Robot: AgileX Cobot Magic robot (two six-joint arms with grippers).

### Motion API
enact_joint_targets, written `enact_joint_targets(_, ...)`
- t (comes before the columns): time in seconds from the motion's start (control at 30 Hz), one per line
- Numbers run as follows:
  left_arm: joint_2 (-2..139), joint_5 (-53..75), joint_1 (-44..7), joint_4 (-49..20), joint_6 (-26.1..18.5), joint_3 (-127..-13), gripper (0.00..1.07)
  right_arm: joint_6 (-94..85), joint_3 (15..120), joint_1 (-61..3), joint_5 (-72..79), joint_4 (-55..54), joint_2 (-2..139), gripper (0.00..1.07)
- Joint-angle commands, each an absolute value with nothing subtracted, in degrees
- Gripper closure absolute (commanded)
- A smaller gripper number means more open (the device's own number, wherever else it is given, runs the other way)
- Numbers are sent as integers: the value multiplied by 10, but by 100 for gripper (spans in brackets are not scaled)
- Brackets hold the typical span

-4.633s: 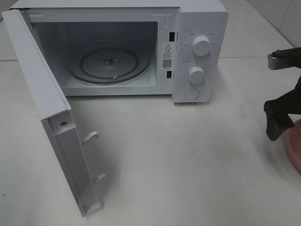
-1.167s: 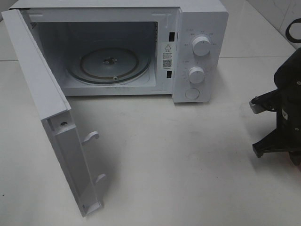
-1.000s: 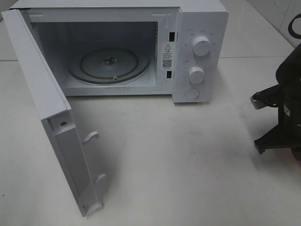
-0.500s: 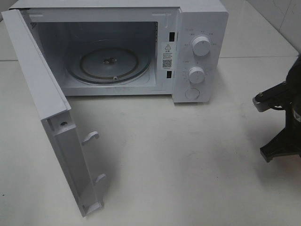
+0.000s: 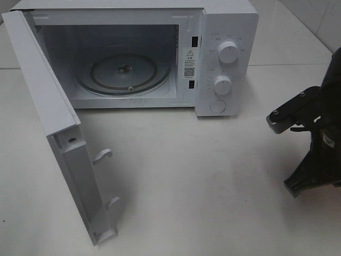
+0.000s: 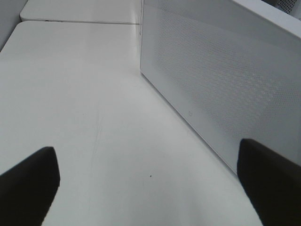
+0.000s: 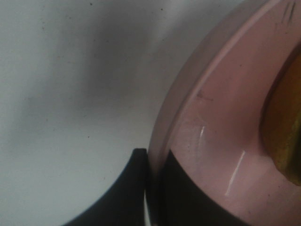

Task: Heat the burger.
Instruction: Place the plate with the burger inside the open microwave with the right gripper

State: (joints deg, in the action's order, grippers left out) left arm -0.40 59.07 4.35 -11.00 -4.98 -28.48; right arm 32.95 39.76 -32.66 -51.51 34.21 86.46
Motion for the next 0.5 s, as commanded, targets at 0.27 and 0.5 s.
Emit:
enact_joint_targets(0.27,-17,587,44,-109,-51,-284,9,336,396,-423,-570,368,857,107)
enact_joint_targets(0.5,-17,587,44,-109,-51,-284,9,335,396,-492,-586,368,857,107)
